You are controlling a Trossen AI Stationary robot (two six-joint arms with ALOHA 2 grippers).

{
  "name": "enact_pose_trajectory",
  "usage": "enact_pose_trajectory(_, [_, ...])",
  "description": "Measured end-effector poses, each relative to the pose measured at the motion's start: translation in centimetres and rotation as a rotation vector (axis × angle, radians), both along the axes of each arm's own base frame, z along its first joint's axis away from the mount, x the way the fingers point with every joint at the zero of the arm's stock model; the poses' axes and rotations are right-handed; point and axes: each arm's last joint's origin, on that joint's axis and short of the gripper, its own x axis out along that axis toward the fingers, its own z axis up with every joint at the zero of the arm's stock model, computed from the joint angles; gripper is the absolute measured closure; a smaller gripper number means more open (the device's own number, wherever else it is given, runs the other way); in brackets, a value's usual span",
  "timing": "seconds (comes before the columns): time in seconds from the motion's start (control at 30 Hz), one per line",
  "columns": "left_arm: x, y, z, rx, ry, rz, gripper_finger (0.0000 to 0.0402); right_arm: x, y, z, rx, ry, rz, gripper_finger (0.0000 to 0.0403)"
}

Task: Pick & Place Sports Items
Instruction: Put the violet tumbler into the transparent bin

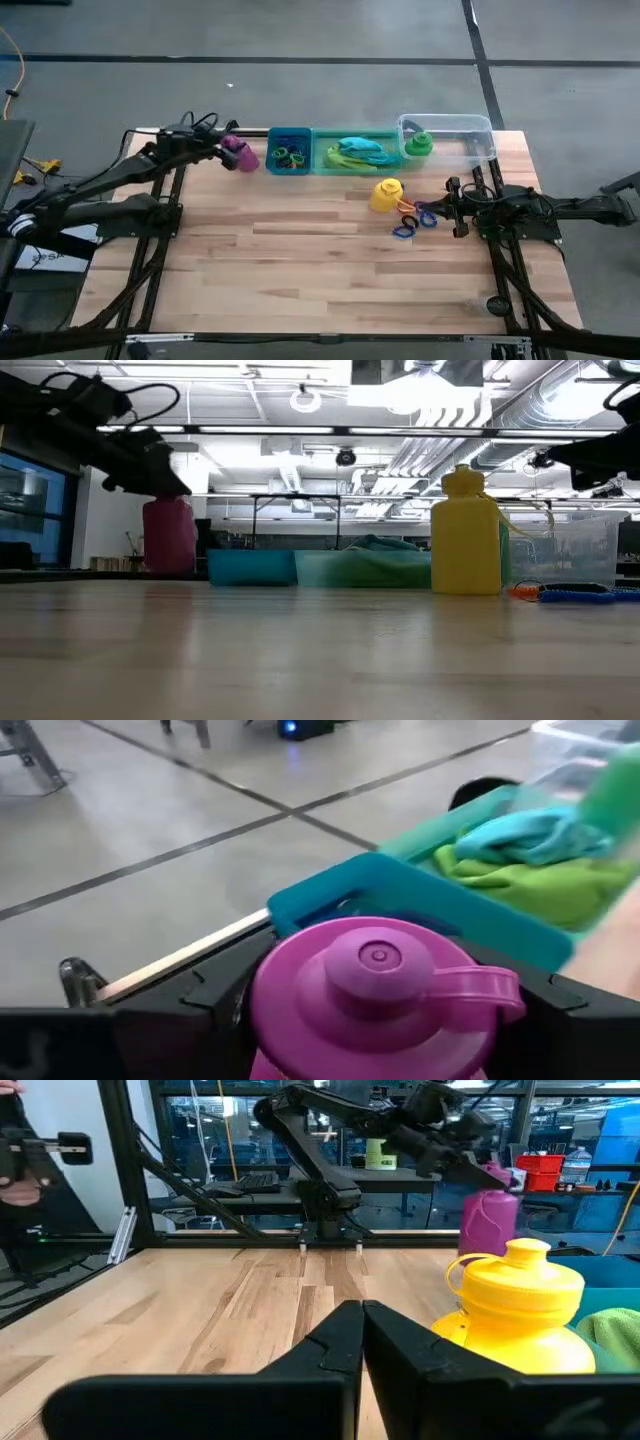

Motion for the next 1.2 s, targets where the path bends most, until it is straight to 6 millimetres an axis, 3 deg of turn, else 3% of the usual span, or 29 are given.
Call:
enact_pose_trajectory(0.37, [-0.5,-4.5,0.6,-0.073,-0.011,-0.16,0.0195,0.0,0.0,0.0,0.0,0.0,0.0,0.0402])
enact_pose_trajectory(0.73, [1.6,-8.2,1.3,-0.072,0.012,-0.32,0.0195,0.0,0.0,0.0,0.0,0.0,0.0,0.0403])
enact_pose_trajectory(0.97, [4.9,-9.0,3.0,-0.078,0.058,-0.39,0.0195,0.0,0.0,0.0,0.0,0.0,0.0,0.0403])
enact_pose_trajectory(1.2, [10.3,-9.2,4.6,-0.062,0.105,-0.459,0.0195,0.0,0.0,0.0,0.0,0.0,0.0,0.0403])
